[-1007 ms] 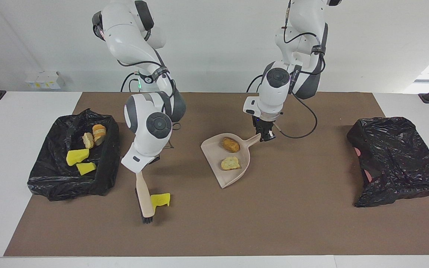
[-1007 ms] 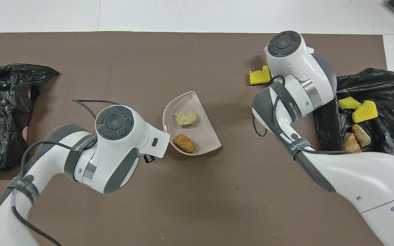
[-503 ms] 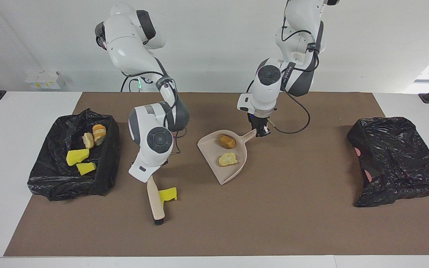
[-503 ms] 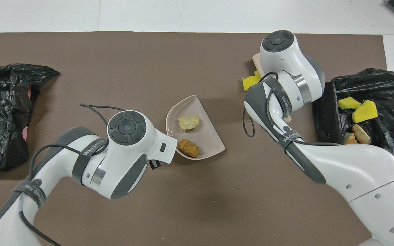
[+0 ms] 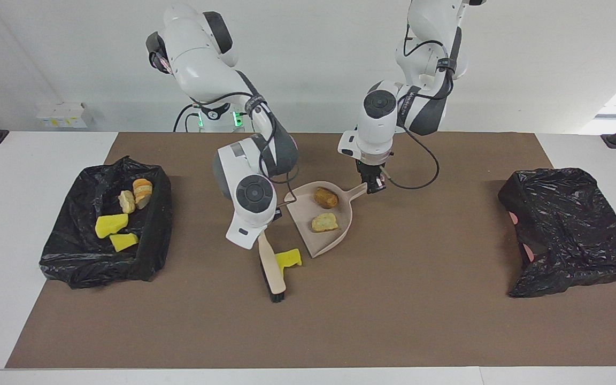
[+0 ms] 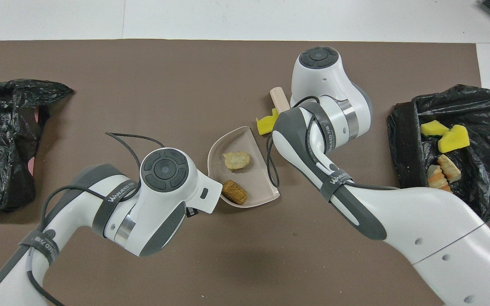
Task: Sweep and dump trash in bin
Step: 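Brush the yellow sponge into the dustpan held by the left gripper, then carry the dustpan to the nearby trash bag with the left gripper and tip it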
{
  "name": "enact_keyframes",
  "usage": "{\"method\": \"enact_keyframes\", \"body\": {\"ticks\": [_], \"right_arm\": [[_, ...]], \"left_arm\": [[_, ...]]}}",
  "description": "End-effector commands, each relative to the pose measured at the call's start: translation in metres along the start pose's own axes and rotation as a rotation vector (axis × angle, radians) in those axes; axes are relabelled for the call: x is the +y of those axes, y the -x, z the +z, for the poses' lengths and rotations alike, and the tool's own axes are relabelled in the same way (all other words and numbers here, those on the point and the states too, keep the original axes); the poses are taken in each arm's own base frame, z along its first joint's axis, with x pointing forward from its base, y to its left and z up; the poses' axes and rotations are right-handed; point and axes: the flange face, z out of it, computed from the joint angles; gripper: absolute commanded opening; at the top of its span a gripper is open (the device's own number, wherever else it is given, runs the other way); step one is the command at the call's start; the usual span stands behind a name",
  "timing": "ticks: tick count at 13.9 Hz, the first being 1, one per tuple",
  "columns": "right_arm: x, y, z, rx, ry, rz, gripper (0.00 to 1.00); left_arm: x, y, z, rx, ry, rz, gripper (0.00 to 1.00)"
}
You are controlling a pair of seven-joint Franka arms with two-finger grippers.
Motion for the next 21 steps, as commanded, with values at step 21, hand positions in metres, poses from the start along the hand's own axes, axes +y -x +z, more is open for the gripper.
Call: {"method": "enact_keyframes", "body": {"ticks": [21], "right_arm": [[-0.133,0.186,-0.027,0.04,-0.037,0.384,0.0]], "left_arm": [[-0.199,0.151,-0.061,0.106,0.011,0.306,0.0]]}}
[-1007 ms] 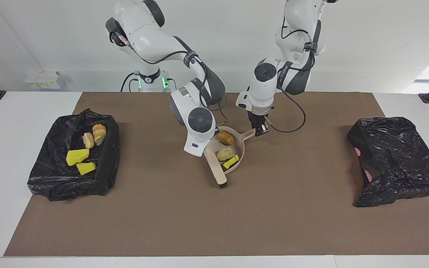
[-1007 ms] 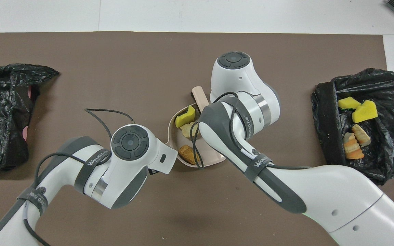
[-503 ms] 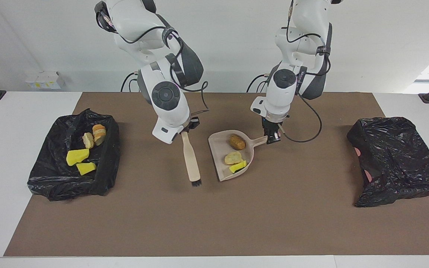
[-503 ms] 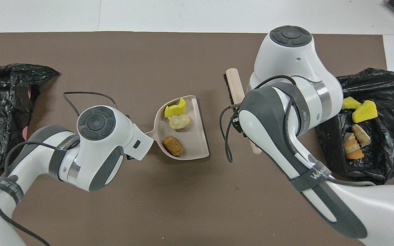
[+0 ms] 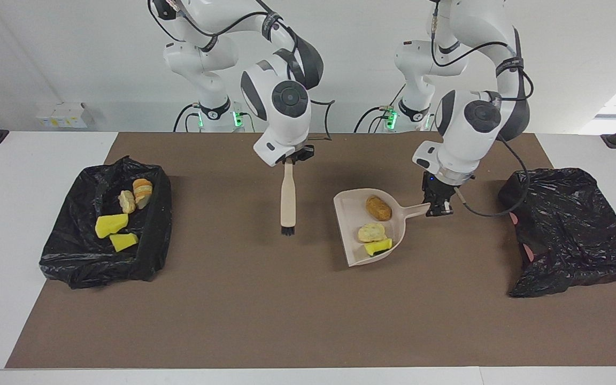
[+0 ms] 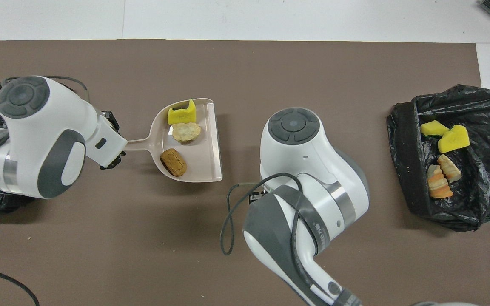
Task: Sweep and dump trash in bin
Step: 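Carry the dustpan to the nearby trash bag with the left gripper and tip it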
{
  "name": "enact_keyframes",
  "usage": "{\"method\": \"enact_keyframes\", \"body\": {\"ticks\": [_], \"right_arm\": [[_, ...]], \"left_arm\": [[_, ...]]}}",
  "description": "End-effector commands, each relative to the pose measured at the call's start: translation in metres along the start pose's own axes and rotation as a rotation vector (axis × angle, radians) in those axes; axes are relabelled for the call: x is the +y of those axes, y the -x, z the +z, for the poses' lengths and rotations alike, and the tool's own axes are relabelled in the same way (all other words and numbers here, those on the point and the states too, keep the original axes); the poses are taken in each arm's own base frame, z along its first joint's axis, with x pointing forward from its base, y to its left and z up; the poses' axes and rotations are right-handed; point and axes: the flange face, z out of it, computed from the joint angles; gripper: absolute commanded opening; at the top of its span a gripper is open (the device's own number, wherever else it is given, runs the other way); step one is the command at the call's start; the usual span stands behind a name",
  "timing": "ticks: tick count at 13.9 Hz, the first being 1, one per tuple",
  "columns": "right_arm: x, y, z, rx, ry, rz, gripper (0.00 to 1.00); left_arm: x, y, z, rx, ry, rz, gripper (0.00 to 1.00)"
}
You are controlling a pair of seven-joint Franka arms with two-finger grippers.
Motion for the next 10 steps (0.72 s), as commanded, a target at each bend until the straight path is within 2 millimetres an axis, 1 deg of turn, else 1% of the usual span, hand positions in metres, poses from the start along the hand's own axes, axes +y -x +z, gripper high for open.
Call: {"method": "enact_keyframes", "body": {"ticks": [1,2,3,4,5,6,7,8,9,10], "right_arm": [[-0.002,0.048,0.021,0.058,-0.005,0.008,0.0],[-0.009,0.061,0.029,0.027,-0.039,0.005,0.0],[-0.008,0.072,0.036,-0.009,-0.082,0.012,0.0],[-0.006,0.079,0.044,0.003,-0.091,0.014,0.0],[-0.01,0.093,0.055,0.021,-0.091,-0.002,0.0],[-0.008,0.098,0.063,0.037,-0.088,-0.014,0.0],[-0.006,0.103,0.066,0.043,-0.083,-0.034,0.0],[-0.004,0.106,0.076,0.029,-0.068,-0.028,0.0],[-0.007,0.112,0.09,0.017,-0.051,-0.038,0.0],[-0.008,0.115,0.098,0.022,-0.046,-0.042,0.0]], "left_arm": [[-0.023,0.041,-0.017,0.026,0.017,0.043,0.0],[-0.027,0.064,-0.02,0.028,0.011,0.052,0.0],[-0.032,0.089,-0.024,0.03,0.005,0.06,0.0],[-0.034,0.107,-0.027,0.03,0.004,0.08,0.0],[-0.036,0.132,-0.028,0.032,0.002,0.089,0.0],[-0.036,0.158,-0.029,0.033,0.001,0.105,0.0],[-0.035,0.183,-0.029,0.034,0.002,0.128,0.0],[-0.033,0.213,-0.029,0.031,0.007,0.137,0.0],[-0.03,0.242,-0.032,0.024,0.009,0.134,0.0],[-0.028,0.264,-0.033,0.02,0.005,0.145,0.0]]}}
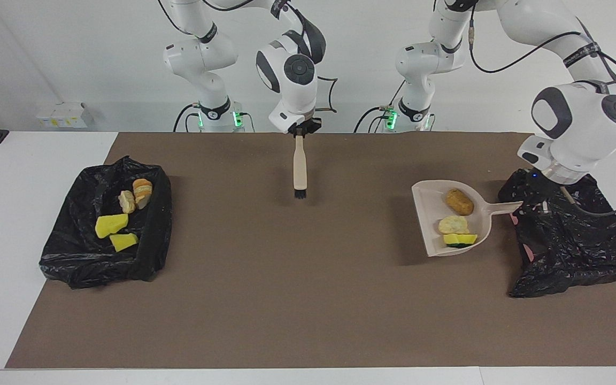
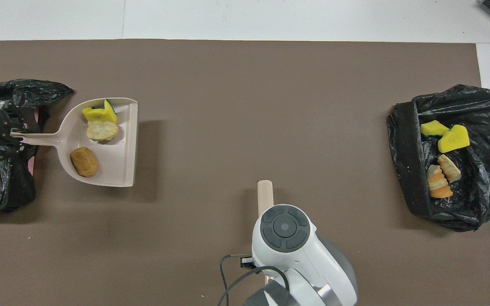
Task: Sweep and dump trash in bin
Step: 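Carry the dustpan to the nearby trash bag with the left gripper and tip it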
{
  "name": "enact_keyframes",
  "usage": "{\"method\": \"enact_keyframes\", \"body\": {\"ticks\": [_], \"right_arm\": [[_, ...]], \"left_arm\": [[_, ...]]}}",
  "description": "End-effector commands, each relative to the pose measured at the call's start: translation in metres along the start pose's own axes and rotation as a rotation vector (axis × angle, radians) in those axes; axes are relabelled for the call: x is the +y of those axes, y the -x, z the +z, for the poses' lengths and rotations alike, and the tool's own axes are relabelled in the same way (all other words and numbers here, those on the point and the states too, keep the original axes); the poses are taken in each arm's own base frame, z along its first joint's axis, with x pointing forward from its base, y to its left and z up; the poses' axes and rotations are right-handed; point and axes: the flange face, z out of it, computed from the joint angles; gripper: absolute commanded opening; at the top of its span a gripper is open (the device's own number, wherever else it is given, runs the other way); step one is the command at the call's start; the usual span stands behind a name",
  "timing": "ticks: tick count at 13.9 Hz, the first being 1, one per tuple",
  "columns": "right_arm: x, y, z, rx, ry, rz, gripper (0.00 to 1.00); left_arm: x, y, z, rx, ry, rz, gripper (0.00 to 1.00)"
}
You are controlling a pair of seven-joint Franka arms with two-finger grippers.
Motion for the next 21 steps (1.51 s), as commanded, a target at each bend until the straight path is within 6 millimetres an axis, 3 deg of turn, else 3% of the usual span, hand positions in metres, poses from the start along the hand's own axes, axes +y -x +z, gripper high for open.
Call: {"method": "enact_keyframes", "body": {"ticks": [1,4,8,14,15,16,18,20,21], "right_arm": [[0.009,0.012,0.019,0.026,-0.018,-0.013,0.0],[0.01,0.012,0.04,0.045,-0.022,-0.011,0.0],[0.005,0.012,0.059,0.066,-0.044,-0.008,0.0],[0.007,0.008,0.068,0.02,-0.064,-0.099,0.0],[0.007,0.008,0.068,0.021,-0.064,-0.102,0.04],[0.007,0.008,0.068,0.02,-0.064,-0.098,0.17],[0.008,0.005,0.068,0.016,-0.067,-0.082,0.28],[0.008,0.003,0.068,0.014,-0.069,-0.077,0.34],[0.005,0.0,0.067,0.013,-0.073,-0.078,0.45]], "left_arm": [[0.008,0.056,-0.017,-0.001,-0.011,0.034,0.0],[0.016,0.119,-0.032,-0.03,-0.008,0.068,0.0],[0.029,0.184,-0.052,-0.054,-0.013,0.101,0.0],[0.031,0.222,-0.086,-0.322,-0.047,0.05,0.0],[0.029,0.222,-0.089,-0.369,-0.049,0.029,0.0],[0.028,0.222,-0.091,-0.414,-0.044,0.006,0.0],[0.026,0.22,-0.094,-0.489,-0.036,-0.068,0.0],[0.022,0.212,-0.099,-0.586,-0.032,-0.134,0.0],[0.02,0.207,-0.101,-0.62,-0.034,-0.156,0.0]]}}
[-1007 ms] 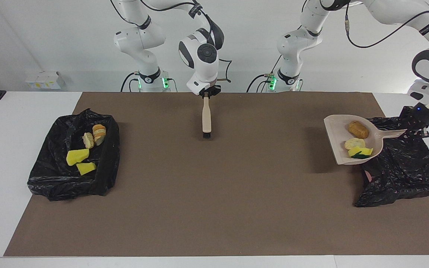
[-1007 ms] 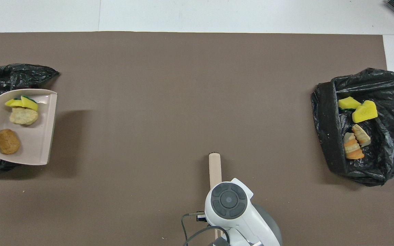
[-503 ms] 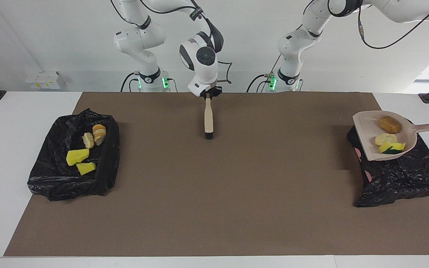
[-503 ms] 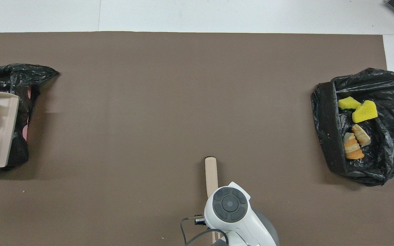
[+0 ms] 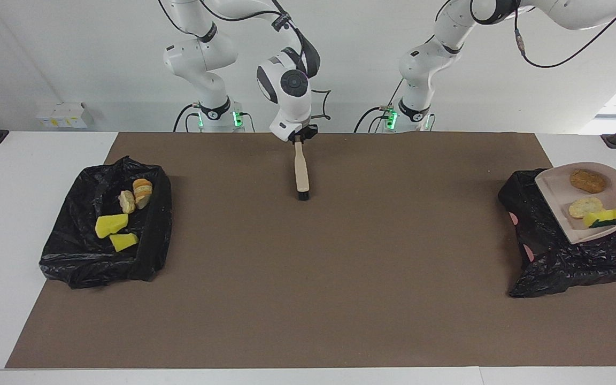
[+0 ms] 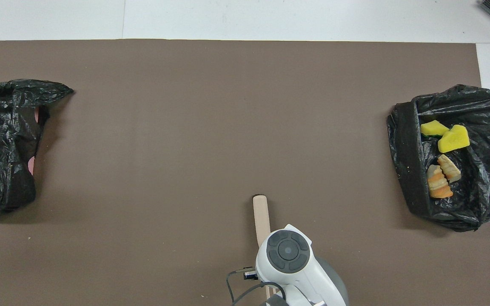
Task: Sweep and dump trash in bin
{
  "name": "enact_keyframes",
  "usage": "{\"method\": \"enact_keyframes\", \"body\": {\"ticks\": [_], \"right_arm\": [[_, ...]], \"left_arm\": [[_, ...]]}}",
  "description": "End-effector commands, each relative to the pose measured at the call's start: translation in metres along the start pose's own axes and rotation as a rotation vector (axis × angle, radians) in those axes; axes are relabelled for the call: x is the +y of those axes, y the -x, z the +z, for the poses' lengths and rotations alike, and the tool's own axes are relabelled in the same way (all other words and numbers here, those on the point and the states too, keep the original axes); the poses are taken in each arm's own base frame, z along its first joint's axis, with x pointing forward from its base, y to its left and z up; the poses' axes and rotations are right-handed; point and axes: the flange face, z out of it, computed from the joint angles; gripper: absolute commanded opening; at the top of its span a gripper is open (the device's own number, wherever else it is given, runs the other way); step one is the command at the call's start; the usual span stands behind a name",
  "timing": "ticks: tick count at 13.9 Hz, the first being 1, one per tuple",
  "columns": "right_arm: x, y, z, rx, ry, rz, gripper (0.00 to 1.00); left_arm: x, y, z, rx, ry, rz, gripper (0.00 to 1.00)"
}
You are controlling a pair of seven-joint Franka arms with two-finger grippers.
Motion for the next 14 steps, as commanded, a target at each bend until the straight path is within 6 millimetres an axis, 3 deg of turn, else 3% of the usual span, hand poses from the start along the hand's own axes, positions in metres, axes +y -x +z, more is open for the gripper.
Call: {"method": "enact_keyframes", "body": {"ticks": [1,4,7,10,12,14], "right_arm": [[-0.003,-0.008,-0.008,-0.003,-0.044,-0.005,0.49],[0.01,-0.027,-0.034,0.036,-0.084,0.038,0.7],[0.036,-0.055,-0.08,0.111,-0.14,0.102,0.75],[0.085,-0.075,-0.139,0.136,-0.173,0.183,0.77],[0.113,-0.084,-0.18,0.147,-0.169,0.21,0.97],[0.149,-0.094,-0.23,0.217,-0.143,0.205,1.0]], "left_arm": [[-0.01,-0.011,-0.017,-0.094,-0.006,-0.053,0.0],[-0.017,-0.026,-0.026,-0.178,0.002,-0.022,0.0],[-0.016,-0.029,-0.029,-0.227,0.004,-0.016,0.0],[-0.015,-0.025,-0.035,-0.254,-0.003,-0.013,0.0],[-0.014,-0.023,-0.049,-0.329,-0.007,0.013,0.0],[-0.015,-0.032,-0.062,-0.393,-0.017,0.002,0.0]]}}
